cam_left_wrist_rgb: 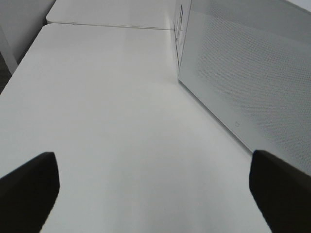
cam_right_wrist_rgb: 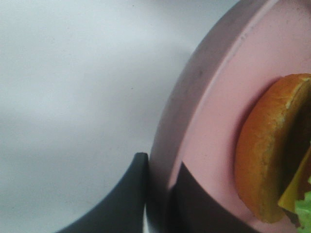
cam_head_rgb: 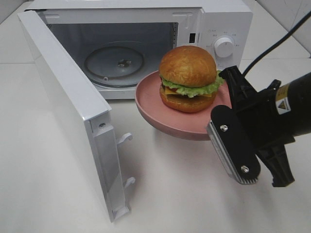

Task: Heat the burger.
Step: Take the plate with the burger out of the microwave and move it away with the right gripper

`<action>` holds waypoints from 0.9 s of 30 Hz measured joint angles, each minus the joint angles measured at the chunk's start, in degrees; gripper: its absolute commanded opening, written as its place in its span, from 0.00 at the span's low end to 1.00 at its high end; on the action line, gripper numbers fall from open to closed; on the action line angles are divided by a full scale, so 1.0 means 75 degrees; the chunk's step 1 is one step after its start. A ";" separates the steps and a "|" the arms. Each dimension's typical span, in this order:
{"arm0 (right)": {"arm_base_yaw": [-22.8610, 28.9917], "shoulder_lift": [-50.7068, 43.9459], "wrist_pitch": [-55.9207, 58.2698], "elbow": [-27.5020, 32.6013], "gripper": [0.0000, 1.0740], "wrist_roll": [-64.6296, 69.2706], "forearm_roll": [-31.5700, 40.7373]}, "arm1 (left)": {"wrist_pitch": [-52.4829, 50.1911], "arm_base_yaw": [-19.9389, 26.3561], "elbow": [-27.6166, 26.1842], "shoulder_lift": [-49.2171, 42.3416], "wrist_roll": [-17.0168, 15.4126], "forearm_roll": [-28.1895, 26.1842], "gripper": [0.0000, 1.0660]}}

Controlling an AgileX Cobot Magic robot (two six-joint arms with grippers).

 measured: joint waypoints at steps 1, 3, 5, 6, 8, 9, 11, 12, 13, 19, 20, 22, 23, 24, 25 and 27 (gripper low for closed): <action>0.0000 -0.0138 0.0069 0.0099 0.00 0.0000 0.0000 | 0.0000 0.0000 0.0000 0.0000 0.0000 0.0000 0.92; 0.0000 -0.0489 0.0260 0.0313 0.00 0.0000 0.0000 | 0.0000 0.0000 0.0000 0.0000 0.0000 0.0000 0.92; 0.0000 -0.0810 0.0458 0.0504 0.00 0.0008 0.0000 | 0.0000 0.0000 0.0000 0.0000 0.0000 0.0000 0.92; 0.0000 -0.0947 0.0596 0.0581 0.00 0.0008 0.0000 | 0.0000 0.0000 0.0000 0.0000 0.0000 0.0000 0.92; 0.0000 -0.1314 0.0856 0.0756 0.00 0.0015 0.0000 | 0.0000 0.0000 0.0000 0.0000 0.0000 0.0000 0.92; 0.0000 -0.1314 0.0856 0.0756 0.00 0.0015 0.0000 | 0.0000 0.0000 0.0000 0.0000 0.0000 0.0000 0.92; 0.0000 -0.1688 0.1077 0.0886 0.00 0.0099 -0.0008 | 0.0000 0.0000 0.0000 0.0000 0.0000 0.0000 0.92; 0.0000 -0.2017 0.1276 0.1008 0.00 0.0306 -0.0084 | 0.0000 0.0000 0.0000 0.0000 0.0000 0.0000 0.92; 0.0000 -0.2200 0.1383 0.1062 0.00 0.0428 -0.0138 | 0.0000 0.0000 0.0000 0.0000 0.0000 0.0000 0.92; 0.0000 -0.3216 0.2185 0.1184 0.00 0.1306 -0.0474 | 0.0000 0.0000 0.0000 0.0000 0.0000 0.0000 0.92; 0.0000 -0.3216 0.2185 0.1184 0.00 0.1306 -0.0474 | 0.0000 0.0000 0.0000 0.0000 0.0000 0.0000 0.92; 0.0000 -0.3491 0.2597 0.1199 0.00 0.1581 -0.0550 | 0.0000 0.0000 0.0000 0.0000 0.0000 0.0000 0.92; 0.0000 -0.3491 0.2597 0.1199 0.00 0.1581 -0.0550 | 0.0000 0.0000 0.0000 0.0000 0.0000 0.0000 0.92; 0.0000 -0.3575 0.2697 0.1207 0.00 0.1665 -0.0588 | 0.0000 0.0000 0.0000 0.0000 0.0000 0.0000 0.92; 0.0000 -0.3575 0.2697 0.1207 0.00 0.1665 -0.0588 | 0.0000 0.0000 0.0000 0.0000 0.0000 0.0000 0.92; 0.0000 -0.3751 0.2956 0.1253 0.00 0.2108 -0.0802 | 0.0000 0.0000 0.0000 0.0000 0.0000 0.0000 0.92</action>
